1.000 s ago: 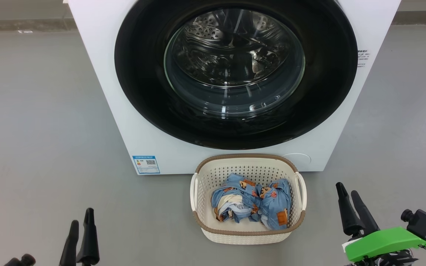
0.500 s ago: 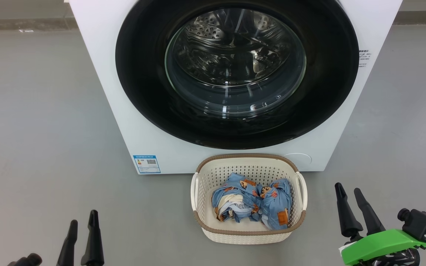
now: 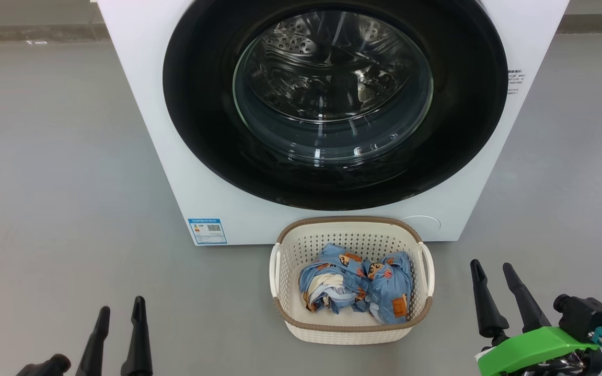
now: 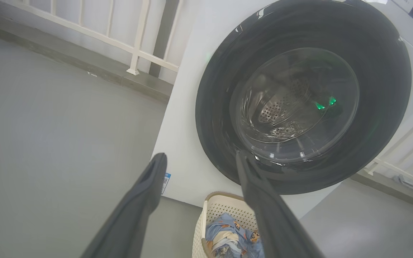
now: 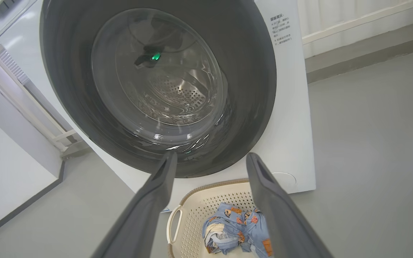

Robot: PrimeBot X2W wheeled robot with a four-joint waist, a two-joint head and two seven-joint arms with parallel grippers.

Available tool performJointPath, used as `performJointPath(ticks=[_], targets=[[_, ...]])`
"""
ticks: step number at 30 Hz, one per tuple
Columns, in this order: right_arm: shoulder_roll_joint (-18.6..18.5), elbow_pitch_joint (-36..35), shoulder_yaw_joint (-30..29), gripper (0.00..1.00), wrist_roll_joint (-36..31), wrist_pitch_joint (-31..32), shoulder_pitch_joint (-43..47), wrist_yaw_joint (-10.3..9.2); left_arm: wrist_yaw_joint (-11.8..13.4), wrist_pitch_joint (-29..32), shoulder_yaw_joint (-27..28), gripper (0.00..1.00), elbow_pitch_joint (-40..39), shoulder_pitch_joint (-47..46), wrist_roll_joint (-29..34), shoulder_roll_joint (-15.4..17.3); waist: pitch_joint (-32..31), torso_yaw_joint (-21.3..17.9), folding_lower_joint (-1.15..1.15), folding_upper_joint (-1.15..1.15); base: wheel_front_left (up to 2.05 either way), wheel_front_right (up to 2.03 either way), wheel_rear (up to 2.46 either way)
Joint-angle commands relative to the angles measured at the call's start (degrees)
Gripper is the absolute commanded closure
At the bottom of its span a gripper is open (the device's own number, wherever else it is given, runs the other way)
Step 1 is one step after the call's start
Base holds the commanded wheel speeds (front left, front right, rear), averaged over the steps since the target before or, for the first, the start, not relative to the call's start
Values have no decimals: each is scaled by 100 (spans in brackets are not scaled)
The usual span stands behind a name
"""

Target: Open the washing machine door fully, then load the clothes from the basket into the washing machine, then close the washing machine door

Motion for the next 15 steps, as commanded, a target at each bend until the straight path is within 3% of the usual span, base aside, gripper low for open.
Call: performJointPath(ticks=[1, 15], targets=[[-25, -156, 74, 0, -247, -97, -55, 29, -58, -86, 141, 0, -142, -108, 203, 122, 5, -4, 0, 0, 0, 0, 0], [57, -164, -110, 0, -1388, -233, -30, 32, -77, -297, 127, 0, -166, -148, 1150, 199, 76, -7, 0, 0, 0, 0, 0]])
